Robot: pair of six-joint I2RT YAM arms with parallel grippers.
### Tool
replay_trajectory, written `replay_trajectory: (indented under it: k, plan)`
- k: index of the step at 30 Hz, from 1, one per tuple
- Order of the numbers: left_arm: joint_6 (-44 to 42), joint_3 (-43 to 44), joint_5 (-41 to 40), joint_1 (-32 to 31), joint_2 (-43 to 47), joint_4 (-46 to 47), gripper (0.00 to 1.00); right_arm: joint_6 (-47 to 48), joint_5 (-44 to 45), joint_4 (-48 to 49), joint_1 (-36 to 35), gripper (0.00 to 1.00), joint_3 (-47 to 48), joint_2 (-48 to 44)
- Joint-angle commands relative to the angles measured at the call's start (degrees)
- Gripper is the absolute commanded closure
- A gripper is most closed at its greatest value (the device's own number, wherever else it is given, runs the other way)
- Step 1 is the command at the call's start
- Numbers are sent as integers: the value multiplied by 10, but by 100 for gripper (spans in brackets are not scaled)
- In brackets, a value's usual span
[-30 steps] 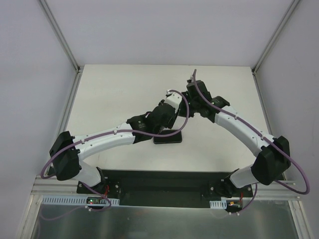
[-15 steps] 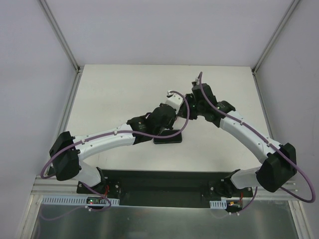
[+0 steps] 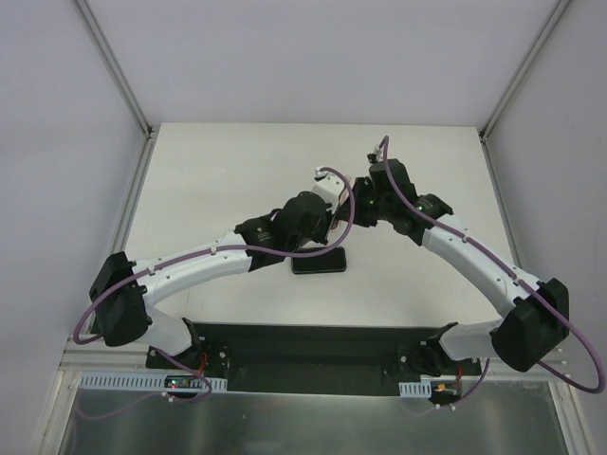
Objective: Take the phone out of the phone case
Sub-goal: Remove the phone case from the phone.
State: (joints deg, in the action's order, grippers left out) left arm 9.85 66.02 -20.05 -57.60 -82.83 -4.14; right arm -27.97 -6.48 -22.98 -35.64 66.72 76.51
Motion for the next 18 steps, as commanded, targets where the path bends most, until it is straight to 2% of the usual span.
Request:
replay_trajectory:
  k: [1,7,18]
  plan:
    - [-3,8,-7,23,-21,-37,80,10,-80,41,-14,98,27,-58]
    - [-3,10,-5,26,-30,-39,73,11,-85,43,-17,99,32,-58]
    - [-4,8,-30,41,-41,-47,69,21,-90,33,-17,99,31,-77]
